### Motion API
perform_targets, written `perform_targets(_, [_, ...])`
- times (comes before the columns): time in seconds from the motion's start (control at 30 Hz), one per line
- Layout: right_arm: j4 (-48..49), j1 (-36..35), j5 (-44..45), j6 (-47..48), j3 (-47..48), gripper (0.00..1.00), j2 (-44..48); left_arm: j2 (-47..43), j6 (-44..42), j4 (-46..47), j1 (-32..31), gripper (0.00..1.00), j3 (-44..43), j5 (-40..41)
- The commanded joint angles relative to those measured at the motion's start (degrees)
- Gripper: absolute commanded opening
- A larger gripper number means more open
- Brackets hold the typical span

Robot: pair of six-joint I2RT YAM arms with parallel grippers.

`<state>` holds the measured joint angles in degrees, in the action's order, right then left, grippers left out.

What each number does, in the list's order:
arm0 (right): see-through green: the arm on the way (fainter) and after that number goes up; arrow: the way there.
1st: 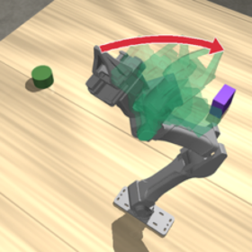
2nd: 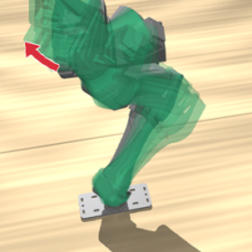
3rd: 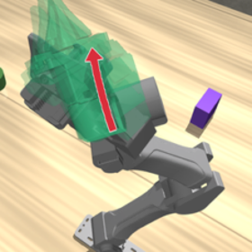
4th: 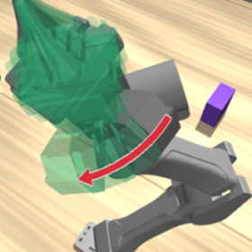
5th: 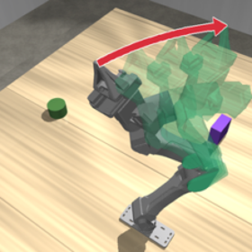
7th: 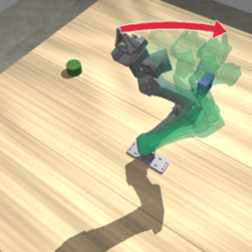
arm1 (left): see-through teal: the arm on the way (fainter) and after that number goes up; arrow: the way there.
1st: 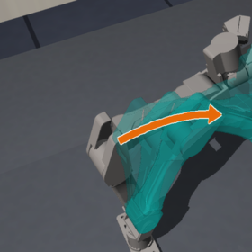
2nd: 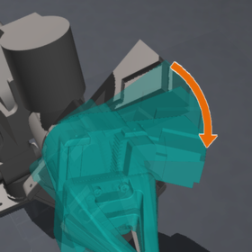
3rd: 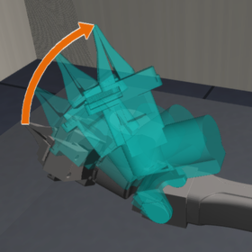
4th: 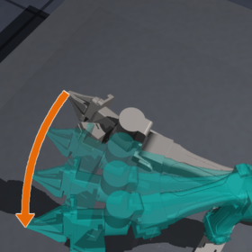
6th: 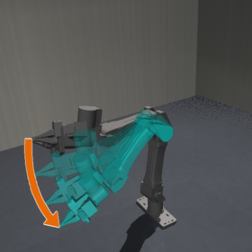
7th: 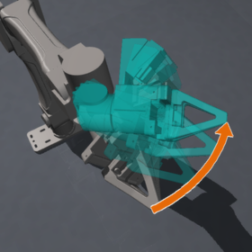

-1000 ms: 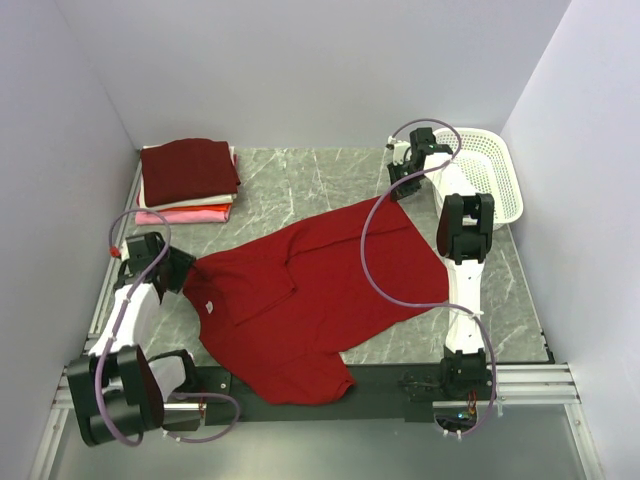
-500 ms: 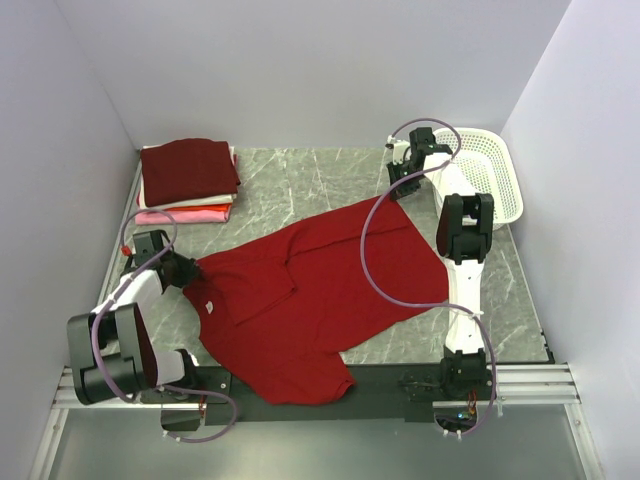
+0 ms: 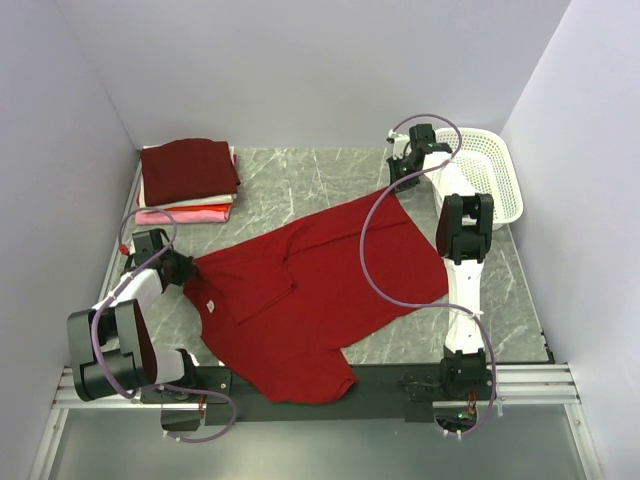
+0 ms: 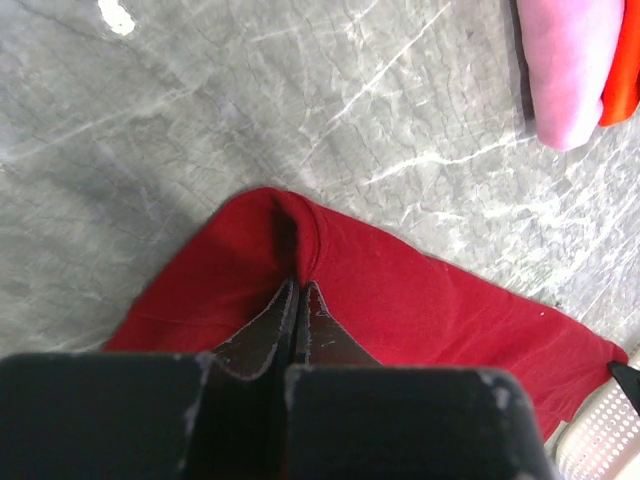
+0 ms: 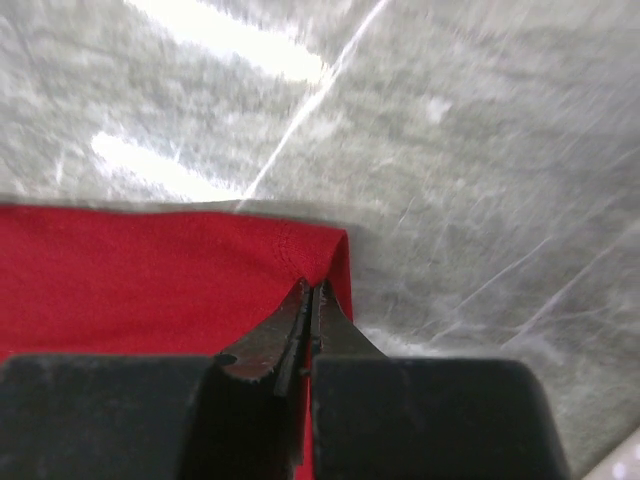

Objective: Fold and stack the t-shirts

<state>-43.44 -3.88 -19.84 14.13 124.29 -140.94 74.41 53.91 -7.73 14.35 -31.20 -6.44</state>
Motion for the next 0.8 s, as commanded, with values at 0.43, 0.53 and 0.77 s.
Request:
perform_targets(0.43, [5.6, -0.3, 1.6, -1.8, 3.3, 0.27, 1.0, 1.6, -0.4, 4.0, 1.0, 0.0, -2.1, -1.8])
perform_targets(0.53, [5.1, -0.3, 1.3, -1.9, 4.1, 0.27, 0.4, 1.7, -0.5, 4.2, 0.9, 0.0, -2.1, -2.3])
perform_targets(0.77, [3.6, -0.7, 1.7, -1.8, 5.7, 0.29, -1.4, 1.7, -0.6, 4.4, 1.0, 0.0, -2.0, -2.7])
